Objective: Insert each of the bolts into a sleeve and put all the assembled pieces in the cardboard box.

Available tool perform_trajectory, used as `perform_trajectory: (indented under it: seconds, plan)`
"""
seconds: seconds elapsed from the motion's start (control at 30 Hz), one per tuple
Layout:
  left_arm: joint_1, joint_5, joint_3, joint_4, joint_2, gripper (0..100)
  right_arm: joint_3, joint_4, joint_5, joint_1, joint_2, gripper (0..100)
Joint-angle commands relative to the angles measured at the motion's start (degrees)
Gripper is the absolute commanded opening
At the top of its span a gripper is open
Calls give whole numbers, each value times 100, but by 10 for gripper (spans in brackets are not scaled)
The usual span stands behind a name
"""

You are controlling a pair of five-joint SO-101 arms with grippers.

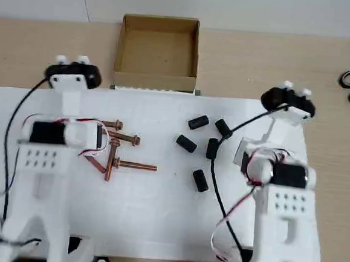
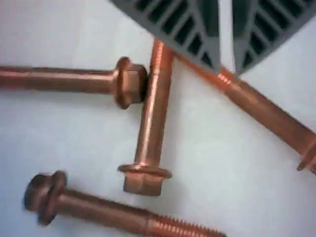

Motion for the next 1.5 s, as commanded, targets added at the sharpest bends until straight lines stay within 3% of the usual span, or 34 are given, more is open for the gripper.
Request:
perform_trajectory:
  seconds: [0.0, 0.33, 0.5, 1.07, 1.47]
  plan:
    - [-35, -325, -514, 149, 651, 8, -730, 163, 35, 31, 699, 3]
    - [-26, -1134, -1174, -88, 1679, 8, -3367, 1095, 2857, -4, 2642, 6]
    - [0, -1345, -1182, -149, 1969, 8, -4018, 1464, 3798, -92, 3433, 110]
    - [9, -1354, -1165, -299, 2048, 9, -4905, 1578, 4273, -1174, 4892, 129]
    - [9, -1600, -1174, -308, 2057, 10, -6497, 1807, 4519, -804, 6334, 129]
